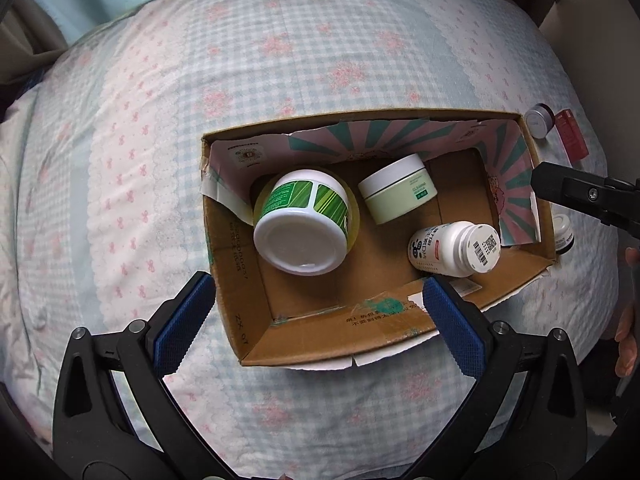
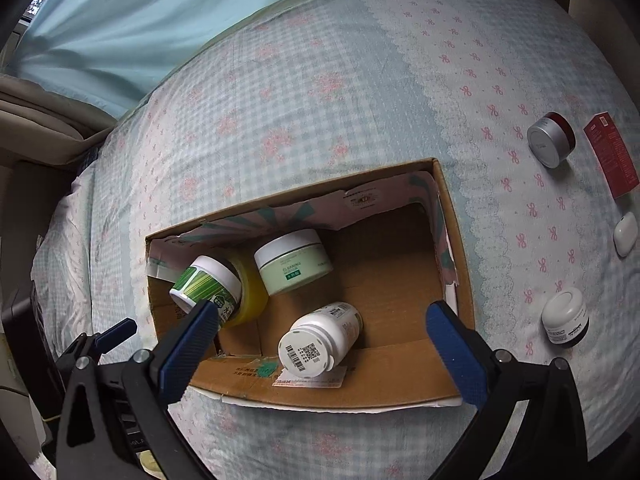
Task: Organize rigid objects
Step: 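Open both tools to release the two jars into the box, then withdraw both tools from the box and move toward the remaining items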
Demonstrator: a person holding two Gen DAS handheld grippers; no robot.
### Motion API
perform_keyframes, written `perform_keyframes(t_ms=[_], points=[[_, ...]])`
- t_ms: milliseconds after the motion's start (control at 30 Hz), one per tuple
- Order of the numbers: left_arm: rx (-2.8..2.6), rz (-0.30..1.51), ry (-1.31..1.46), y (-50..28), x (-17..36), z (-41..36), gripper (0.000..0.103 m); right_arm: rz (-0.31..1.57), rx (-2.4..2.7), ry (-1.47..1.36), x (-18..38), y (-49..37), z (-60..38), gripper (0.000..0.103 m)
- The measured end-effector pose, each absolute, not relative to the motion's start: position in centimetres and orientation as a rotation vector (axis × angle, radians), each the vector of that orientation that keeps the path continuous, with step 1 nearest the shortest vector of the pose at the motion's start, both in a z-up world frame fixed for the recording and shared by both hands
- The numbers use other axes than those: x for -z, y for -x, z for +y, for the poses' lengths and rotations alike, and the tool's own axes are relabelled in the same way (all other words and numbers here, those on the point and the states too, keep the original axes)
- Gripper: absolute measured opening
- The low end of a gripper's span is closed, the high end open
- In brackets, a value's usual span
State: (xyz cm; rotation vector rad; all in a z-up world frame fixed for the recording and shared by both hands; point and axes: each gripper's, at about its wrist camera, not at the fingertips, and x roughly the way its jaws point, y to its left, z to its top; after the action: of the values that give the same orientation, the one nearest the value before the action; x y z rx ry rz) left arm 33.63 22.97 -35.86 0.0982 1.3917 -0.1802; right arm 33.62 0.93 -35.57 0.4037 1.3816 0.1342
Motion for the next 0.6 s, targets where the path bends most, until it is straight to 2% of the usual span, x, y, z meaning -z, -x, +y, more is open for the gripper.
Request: perform_keyframes(t_ms=[600], points=[[0.149, 1.221, -0.061, -22.8, 27.0, 23.8, 0.103, 1.181, -0.091, -0.258, 24.7, -23.6, 0.6, 0.103]])
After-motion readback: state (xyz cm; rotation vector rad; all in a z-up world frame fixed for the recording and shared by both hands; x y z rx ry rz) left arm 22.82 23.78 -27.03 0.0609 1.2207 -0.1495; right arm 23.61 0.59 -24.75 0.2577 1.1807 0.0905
